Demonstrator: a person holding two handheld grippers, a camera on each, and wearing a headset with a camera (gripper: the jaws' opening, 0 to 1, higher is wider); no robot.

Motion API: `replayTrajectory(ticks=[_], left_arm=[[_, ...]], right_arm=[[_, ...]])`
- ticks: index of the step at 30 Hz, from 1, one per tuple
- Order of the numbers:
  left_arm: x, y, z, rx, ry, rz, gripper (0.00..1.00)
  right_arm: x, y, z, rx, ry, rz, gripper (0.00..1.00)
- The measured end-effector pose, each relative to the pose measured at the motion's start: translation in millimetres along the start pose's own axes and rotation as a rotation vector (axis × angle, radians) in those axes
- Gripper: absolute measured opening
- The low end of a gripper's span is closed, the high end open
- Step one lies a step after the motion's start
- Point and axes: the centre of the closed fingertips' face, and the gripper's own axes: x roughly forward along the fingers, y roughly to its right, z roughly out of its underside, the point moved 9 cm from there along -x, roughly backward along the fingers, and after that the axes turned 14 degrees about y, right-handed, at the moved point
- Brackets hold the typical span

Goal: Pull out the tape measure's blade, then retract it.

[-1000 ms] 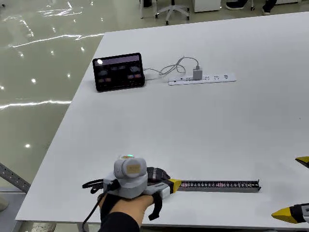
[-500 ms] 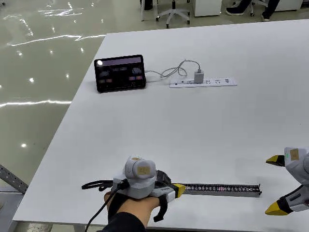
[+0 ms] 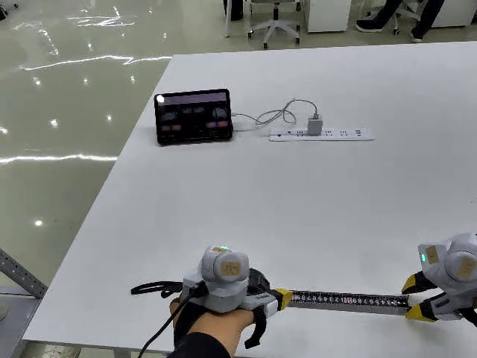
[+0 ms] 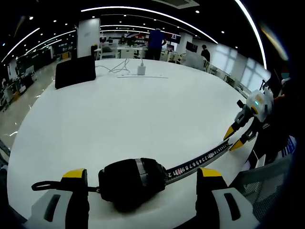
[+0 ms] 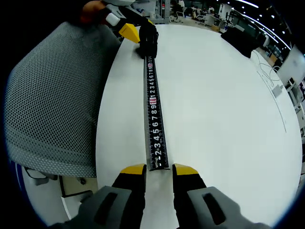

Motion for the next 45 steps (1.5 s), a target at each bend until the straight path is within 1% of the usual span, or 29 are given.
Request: replayTrajectory(ticks=[1,3,4,6,9,11,13,14,15,17,21,23,27,29,30,31,32,33,34,35,36,38,39,40,41,42,43,44,45], left_arm=[[-0.6,-0.3,1.4,-0.026,-0.012,0.0,0.86],[-0.1,-5.0,2.7,-0.032,-0.018,-0.015,0.81],[-0.1,-6.0,2.8,-0.033,-0.019,-0.02,0.8],[-0.7,-6.5,1.8,-0.023,-0.012,-0.031,0.78],[0.8,-6.5,-0.1,-0.002,0.003,-0.046,0.68],[3.1,-3.9,3.3,-0.007,-0.017,-0.035,0.68],[2.8,-2.7,4.8,-0.043,-0.025,-0.017,0.65],[2.6,-6.0,4.0,-0.042,-0.014,-0.033,0.64],[1.4,-8.2,4.3,-0.052,-0.021,-0.044,0.62],[1.4,-10.3,3.6,-0.041,-0.017,-0.054,0.56],[2.1,-8.9,3.3,-0.054,-0.02,-0.055,0.56],[1.0,-8.3,3.4,-0.056,-0.033,-0.055,0.56],[1.3,-7.6,3.0,-0.048,-0.042,-0.058,0.55],[1.9,-6.2,2.6,-0.034,-0.045,-0.059,0.55],[3.8,-5.4,4.7,0.096,-0.07,-0.045,0.56],[4.4,-4.1,6.3,0.169,-0.091,-0.045,0.55],[3.8,-1.6,8.7,0.134,-0.094,-0.064,0.54],[3.2,-3.0,7.7,0.082,-0.085,-0.064,0.54],[2.8,-4.0,6.8,0.063,-0.075,-0.06,0.54],[3.1,-7.6,5.5,0.048,-0.069,-0.053,0.54],[2.4,-8.0,6.1,0.062,-0.072,-0.046,0.54],[1.6,-6.3,6.9,0.051,-0.076,-0.042,0.55],[2.2,-4.8,5.8,0.009,-0.053,-0.046,0.57],[3.9,-5.1,1.3,-0.13,-0.034,-0.064,0.59],[4.7,-5.7,0.9,-0.133,-0.026,-0.062,0.62],[4.6,-6.8,2.7,-0.071,-0.039,-0.063,0.59],[3.8,-6.5,4.9,-0.032,-0.069,-0.056,0.56],[4.2,-7.9,3.1,-0.038,-0.056,-0.066,0.56],[5.0,-7.2,3.7,-0.039,-0.056,-0.07,0.56]], right_arm=[[0.5,0.1,0.3,0.002,-0.002,0.004,0.14],[2.8,0.0,1.0,0.005,-0.004,0.006,0.12],[3.3,-0.1,1.0,0.01,-0.008,0.007,0.12],[3.8,0.6,0.8,0.015,-0.014,0.011,0.12],[3.8,-0.4,-1.2,0.01,-0.032,0.013,0.11],[4.0,0.9,-1.6,0.022,-0.038,0.012,0.11],[4.3,0.8,-1.1,0.026,-0.04,0.017,0.11],[4.2,1.4,-0.9,0.029,-0.039,0.016,0.11],[4.0,1.7,-0.7,0.043,-0.039,0.019,0.11],[3.9,0.9,-0.9,0.045,-0.037,0.021,0.11],[3.7,2.2,-1.1,0.049,-0.041,0.019,0.11],[3.6,1.9,-0.9,0.06,-0.038,0.025,0.11],[3.7,1.2,-1.0,0.07,-0.039,0.033,0.11],[3.8,0.7,-1.1,0.07,-0.041,0.037,0.11],[3.8,0.5,-0.9,0.069,-0.041,0.04,0.11],[3.7,0.2,-0.7,0.07,-0.039,0.042,0.11],[3.6,-0.3,-0.6,0.072,-0.035,0.044,0.11],[3.5,-0.6,-0.7,0.073,-0.034,0.046,0.11],[3.4,-1.2,-1.4,0.071,-0.031,0.046,0.11],[3.0,-1.3,-1.2,0.073,-0.026,0.05,0.11],[2.7,-1.2,-0.9,0.077,-0.022,0.052,0.11],[2.2,-1.1,0.8,0.081,-0.016,0.056,0.11],[2.2,-1.2,1.0,0.082,-0.015,0.056,0.11],[2.4,-1.1,1.1,0.083,-0.014,0.057,0.11],[2.5,-1.1,1.1,0.084,-0.014,0.057,0.11],[2.7,-1.2,0.9,0.086,-0.014,0.057,0.11],[2.8,-1.3,0.9,0.084,-0.014,0.057,0.11],[3.0,-1.3,0.6,0.083,-0.014,0.057,0.11],[3.0,-1.8,0.4,0.083,-0.016,0.059,0.11]])
